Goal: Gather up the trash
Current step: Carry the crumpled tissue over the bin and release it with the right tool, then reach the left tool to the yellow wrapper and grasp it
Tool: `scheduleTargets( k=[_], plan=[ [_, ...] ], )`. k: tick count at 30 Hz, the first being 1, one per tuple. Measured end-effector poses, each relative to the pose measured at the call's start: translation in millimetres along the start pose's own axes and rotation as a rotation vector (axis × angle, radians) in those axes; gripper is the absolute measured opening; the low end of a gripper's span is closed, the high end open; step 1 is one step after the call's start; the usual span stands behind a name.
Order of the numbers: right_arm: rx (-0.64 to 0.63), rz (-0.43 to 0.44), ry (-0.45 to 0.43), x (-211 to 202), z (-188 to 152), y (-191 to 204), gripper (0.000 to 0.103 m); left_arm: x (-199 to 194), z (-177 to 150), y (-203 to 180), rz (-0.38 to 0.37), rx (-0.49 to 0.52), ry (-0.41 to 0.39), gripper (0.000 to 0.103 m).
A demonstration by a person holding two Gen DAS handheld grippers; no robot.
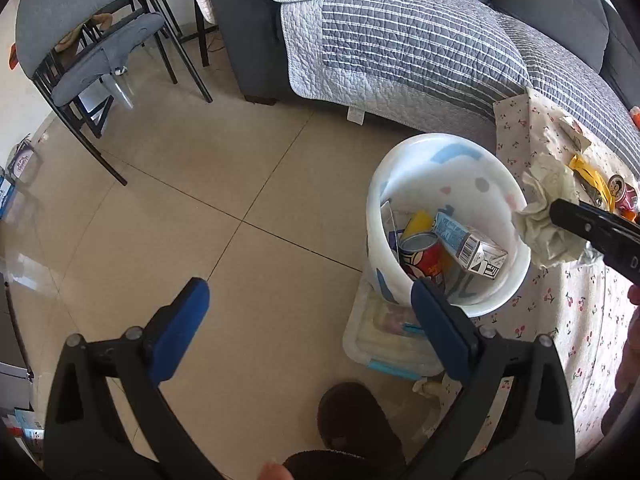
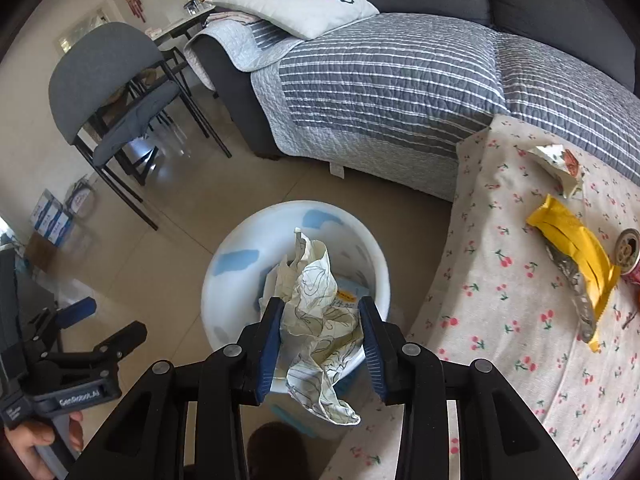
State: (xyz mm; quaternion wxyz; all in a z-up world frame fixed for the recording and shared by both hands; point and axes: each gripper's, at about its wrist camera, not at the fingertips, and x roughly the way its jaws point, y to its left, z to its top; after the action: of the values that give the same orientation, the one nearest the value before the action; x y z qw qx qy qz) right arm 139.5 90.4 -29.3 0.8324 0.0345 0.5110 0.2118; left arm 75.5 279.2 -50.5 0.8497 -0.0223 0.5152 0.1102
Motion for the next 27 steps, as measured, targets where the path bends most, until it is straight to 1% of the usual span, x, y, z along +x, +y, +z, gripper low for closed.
scheduleTargets(
  k=[3,8,10,11,12,14,17,20,27],
  plan=[
    [-0.018,-0.018,0.0,11,4,9,0.041,2,-1,2,-0.005,0.003,0.007,0.1],
    [-0.028,-0.032,-0.018,17,11,16,0.042,3,-2,2,-0.012,0.008,0.009,0.1],
    [-0.028,-0.018,-0.021,17,14,18,0.049,3,-1,2,-0.015,0.008,0.009,0.1],
    [-0.024,-0.012,-0.019,16,14,18,0.059,3,-1,1,-0.015,0.009,0.009,0.1],
    [-0.021,-0.01,-0.022,14,14,18,0.064,3,-1,1,-0.016,0.01,0.01,0.1],
    [-0.03,-0.01,-0.034,9,15,19,0.067,3,-2,0,-0.017,0.015,0.01,0.1],
    [-0.044,-0.03,-0.044,3,12,19,0.069,3,-2,-3,-0.016,0.024,0.012,0.1],
    [-0.038,-0.028,-0.044,-5,7,12,0.069,2,-2,-5,-0.018,0.027,0.015,0.1],
    [-0.049,-0.062,-0.057,-31,-9,-18,0.069,-2,-1,-19,-0.026,0.049,0.006,0.1]
  ],
)
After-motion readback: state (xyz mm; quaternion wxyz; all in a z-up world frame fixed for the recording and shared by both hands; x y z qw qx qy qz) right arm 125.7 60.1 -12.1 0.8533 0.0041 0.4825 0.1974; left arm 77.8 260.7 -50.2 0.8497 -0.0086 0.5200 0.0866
